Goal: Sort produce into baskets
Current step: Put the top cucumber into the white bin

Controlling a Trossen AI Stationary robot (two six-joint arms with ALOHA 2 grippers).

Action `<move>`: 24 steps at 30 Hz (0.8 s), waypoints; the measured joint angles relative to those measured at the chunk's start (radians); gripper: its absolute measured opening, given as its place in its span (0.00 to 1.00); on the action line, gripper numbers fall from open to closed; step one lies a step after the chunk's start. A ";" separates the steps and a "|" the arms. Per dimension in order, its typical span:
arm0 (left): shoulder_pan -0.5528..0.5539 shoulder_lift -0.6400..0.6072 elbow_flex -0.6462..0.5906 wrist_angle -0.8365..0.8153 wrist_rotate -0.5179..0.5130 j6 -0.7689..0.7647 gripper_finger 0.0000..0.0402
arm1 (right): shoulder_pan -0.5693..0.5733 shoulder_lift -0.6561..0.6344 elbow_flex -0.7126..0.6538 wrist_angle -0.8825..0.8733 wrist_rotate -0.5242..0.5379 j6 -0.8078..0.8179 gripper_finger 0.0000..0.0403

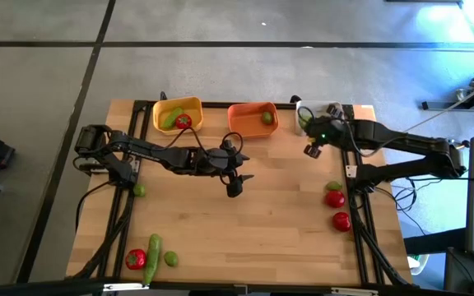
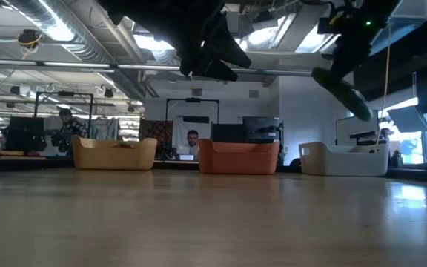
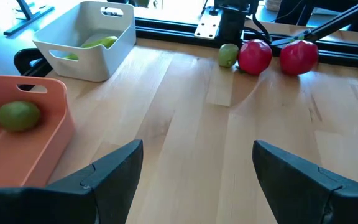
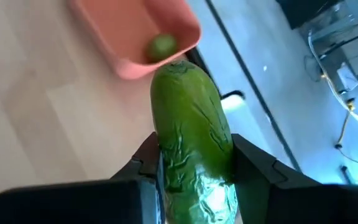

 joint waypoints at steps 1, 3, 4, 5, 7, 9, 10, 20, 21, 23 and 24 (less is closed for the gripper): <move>0.000 0.000 0.000 0.000 0.000 0.000 0.75 | -0.012 0.001 0.000 0.015 0.000 -0.018 0.28; 0.000 0.000 0.000 -0.001 0.000 0.000 0.75 | -0.041 0.011 0.000 0.046 0.002 -0.044 0.28; 0.000 0.000 0.000 -0.002 0.000 0.001 0.75 | -0.057 0.017 0.000 0.061 0.001 -0.050 0.28; 0.000 0.000 0.000 -0.002 0.000 0.003 0.75 | -0.075 0.024 0.000 0.072 0.001 -0.060 0.28; 0.000 0.000 0.000 -0.002 0.000 0.003 0.75 | -0.112 0.037 0.000 0.103 0.000 -0.088 0.28; 0.000 0.000 0.000 -0.003 0.000 0.003 0.75 | -0.155 0.049 0.000 0.129 0.000 -0.114 0.28; 0.000 0.000 0.000 -0.003 0.000 0.003 0.75 | -0.177 0.056 0.000 0.145 0.000 -0.127 0.28; 0.000 0.000 0.000 -0.002 0.000 0.004 0.75 | -0.418 0.160 0.000 0.263 -0.141 -0.198 0.28; 0.000 0.000 0.000 -0.002 0.000 0.004 0.75 | -0.440 0.176 0.000 0.267 -0.151 -0.202 0.28; 0.000 0.000 0.000 -0.002 0.000 0.004 0.75 | -0.480 0.207 0.000 0.279 -0.159 -0.203 0.28; 0.000 0.000 0.000 -0.002 0.000 0.004 0.75 | -0.499 0.223 0.000 0.285 -0.159 -0.203 0.28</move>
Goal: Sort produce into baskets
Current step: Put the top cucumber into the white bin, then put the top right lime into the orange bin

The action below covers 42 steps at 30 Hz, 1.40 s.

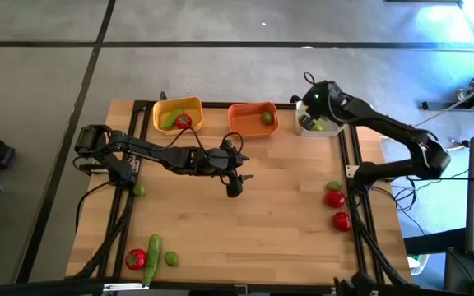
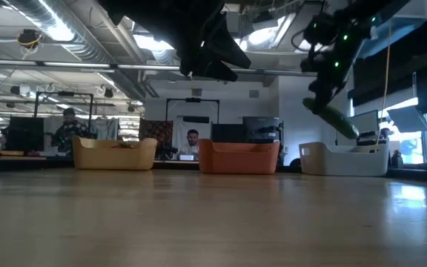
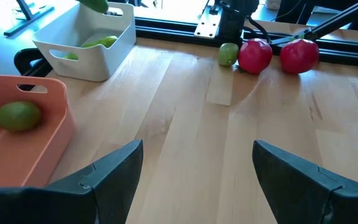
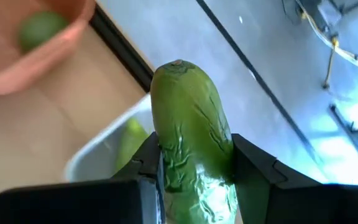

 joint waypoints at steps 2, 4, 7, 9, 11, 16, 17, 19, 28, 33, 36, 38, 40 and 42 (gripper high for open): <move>0.000 0.000 0.000 0.000 0.000 0.000 0.74 | -0.034 0.030 0.000 0.010 -0.005 0.000 0.28; 0.000 0.000 0.000 0.000 0.000 0.005 0.74 | -0.064 0.060 0.000 0.018 -0.025 0.001 0.28; 0.000 0.000 0.000 0.000 0.000 0.009 0.74 | -0.099 0.102 0.000 0.019 -0.051 0.019 0.28; 0.000 0.000 0.000 0.000 0.000 0.009 0.74 | -0.116 0.130 0.000 0.020 -0.053 0.031 0.28; 0.000 0.000 0.000 0.000 0.000 0.009 0.74 | -0.130 0.154 0.000 0.019 -0.052 0.032 0.28; 0.000 0.000 0.000 0.001 0.000 0.009 0.74 | -0.140 0.205 0.000 0.017 -0.052 0.034 0.28; 0.000 0.000 0.000 0.001 0.000 0.009 0.74 | -0.140 0.211 0.000 0.018 -0.051 0.035 0.28; 0.000 0.000 0.000 0.001 0.000 0.009 0.74 | -0.138 0.227 0.000 0.018 -0.051 0.039 0.30; 0.000 0.000 0.000 0.002 0.000 0.008 0.74 | -0.138 0.266 -0.001 -0.001 0.002 0.061 0.52; 0.000 0.000 0.000 0.002 0.000 0.008 0.74 | -0.138 0.266 -0.001 -0.014 0.002 0.060 0.62; 0.000 0.000 0.000 0.002 0.000 0.008 0.74 | -0.137 0.260 -0.001 -0.031 0.003 0.055 0.64; 0.000 0.000 0.000 0.002 0.000 0.008 0.74 | -0.123 0.236 -0.001 -0.049 0.002 0.055 0.64; 0.000 0.000 0.000 0.002 0.000 0.008 0.74 | -0.099 0.201 -0.001 -0.073 0.004 0.055 0.63; 0.000 0.000 0.000 0.005 0.000 0.008 0.74 | -0.070 0.153 -0.001 -0.095 0.002 0.054 0.62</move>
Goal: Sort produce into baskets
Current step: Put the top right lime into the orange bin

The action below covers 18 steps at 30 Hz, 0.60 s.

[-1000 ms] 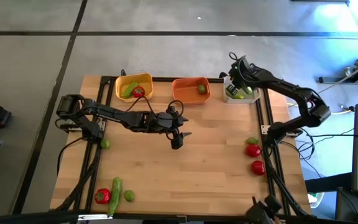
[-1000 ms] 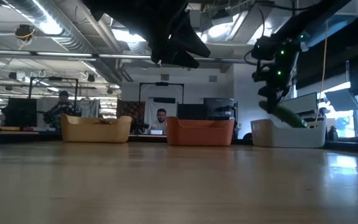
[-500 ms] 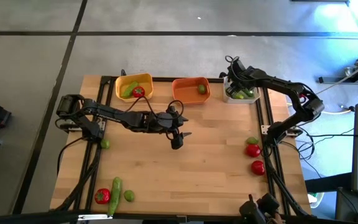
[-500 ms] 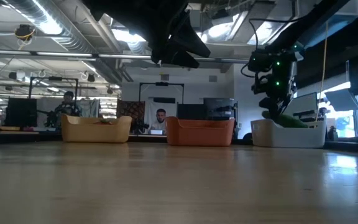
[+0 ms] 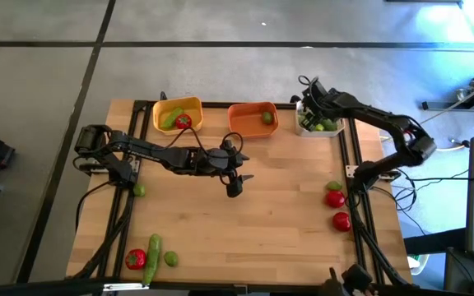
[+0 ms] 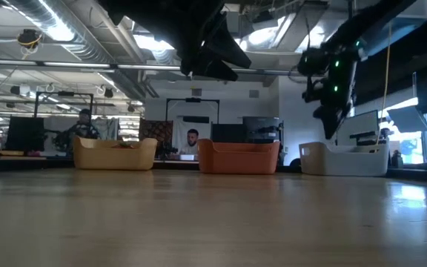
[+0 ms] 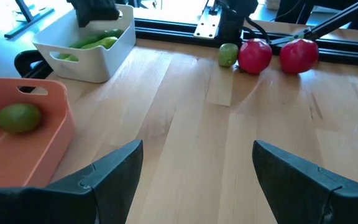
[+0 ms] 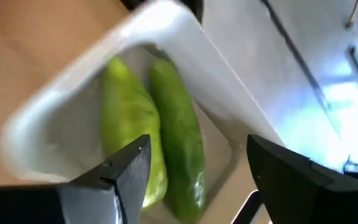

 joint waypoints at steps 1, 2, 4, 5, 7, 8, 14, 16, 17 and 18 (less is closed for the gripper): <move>0.000 0.000 0.000 0.001 0.000 0.000 0.74 | 0.019 -0.026 0.000 -0.012 0.000 0.000 0.62; 0.000 0.000 0.000 0.001 0.000 0.000 0.74 | 0.039 -0.049 0.000 -0.030 0.000 0.001 0.61; 0.000 0.000 0.000 0.001 0.000 0.000 0.74 | 0.076 -0.096 0.000 -0.071 0.000 0.009 0.61; 0.000 0.000 0.000 0.001 0.000 0.000 0.74 | 0.094 -0.119 0.000 -0.092 0.000 0.021 0.61; 0.000 0.000 0.000 0.001 0.000 0.000 0.74 | 0.129 -0.163 0.000 -0.137 -0.006 0.043 0.61; 0.000 0.000 0.000 0.001 0.000 0.000 0.74 | 0.144 -0.181 0.000 -0.162 -0.023 0.051 0.61; 0.000 0.000 0.000 0.001 0.000 0.007 0.74 | 0.225 -0.253 0.000 -0.298 -0.134 0.121 0.60; 0.000 0.000 0.000 0.001 0.000 0.009 0.74 | 0.251 -0.262 0.000 -0.351 -0.162 0.154 0.60; 0.000 0.000 0.000 0.001 0.000 0.009 0.74 | 0.264 -0.264 0.000 -0.374 -0.172 0.168 0.60; 0.000 0.000 0.000 0.001 0.000 0.010 0.74 | 0.277 -0.265 0.000 -0.399 -0.182 0.184 0.60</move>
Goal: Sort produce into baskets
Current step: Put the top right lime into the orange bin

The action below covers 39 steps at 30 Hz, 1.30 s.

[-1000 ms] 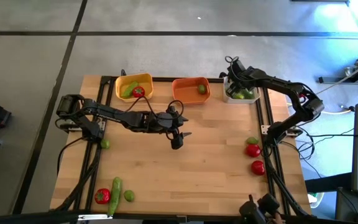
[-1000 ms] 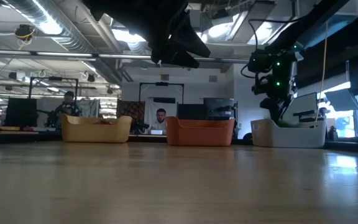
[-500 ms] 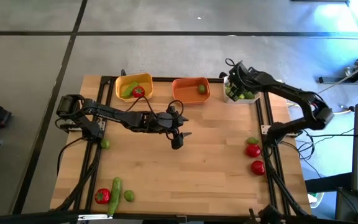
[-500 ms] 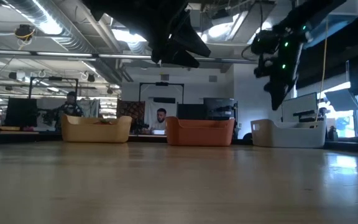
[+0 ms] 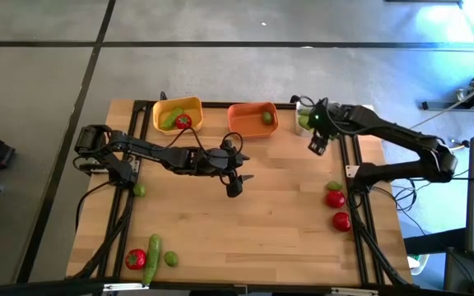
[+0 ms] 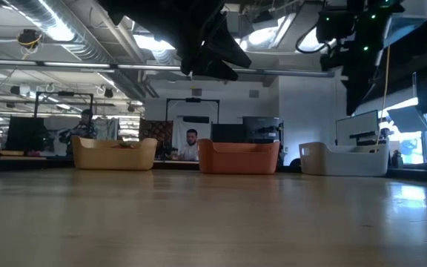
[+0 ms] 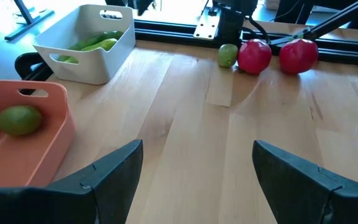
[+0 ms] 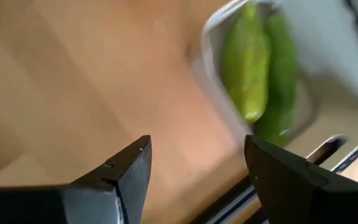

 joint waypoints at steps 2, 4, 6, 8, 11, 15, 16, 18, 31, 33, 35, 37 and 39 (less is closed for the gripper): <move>0.000 0.000 0.000 0.000 0.000 0.000 0.74 | 0.027 0.000 0.000 -0.051 -0.012 0.031 0.60; 0.000 0.000 0.000 0.000 0.000 0.000 0.74 | 0.053 0.000 0.000 -0.097 -0.029 0.065 0.60; 0.000 0.000 0.000 0.000 0.000 0.000 0.74 | 0.080 0.000 0.000 -0.134 -0.052 0.099 0.60; -0.002 0.000 0.000 0.000 0.000 0.001 0.74 | 0.105 0.000 0.000 -0.176 -0.078 0.126 0.60; -0.004 0.000 0.000 0.000 0.000 0.000 0.74 | 0.144 0.000 0.000 -0.225 -0.112 0.158 0.60; -0.019 0.000 0.000 0.003 0.000 0.000 0.75 | 0.194 0.000 0.000 -0.261 -0.152 0.209 0.60; -0.023 0.000 0.000 0.007 0.000 0.000 0.75 | 0.208 0.000 0.000 -0.264 -0.164 0.221 0.60; -0.034 0.000 0.000 0.013 0.000 0.000 0.75 | 0.234 0.000 0.000 -0.264 -0.181 0.249 0.60; -0.093 0.000 0.000 0.020 0.000 -0.016 0.75 | 0.396 0.000 -0.106 -0.271 -0.195 0.420 0.62; -0.099 0.000 0.000 0.021 0.000 -0.017 0.75 | 0.406 0.000 -0.138 -0.267 -0.214 0.436 0.65; -0.102 0.000 0.000 0.021 0.000 -0.020 0.75 | 0.412 0.001 -0.164 -0.262 -0.225 0.449 0.68; -0.104 0.000 0.000 0.021 0.000 -0.024 0.75 | 0.412 0.001 -0.183 -0.262 -0.238 0.455 0.73; -0.104 0.000 0.000 0.021 0.000 -0.024 0.75 | 0.411 0.007 -0.198 -0.261 -0.238 0.466 0.76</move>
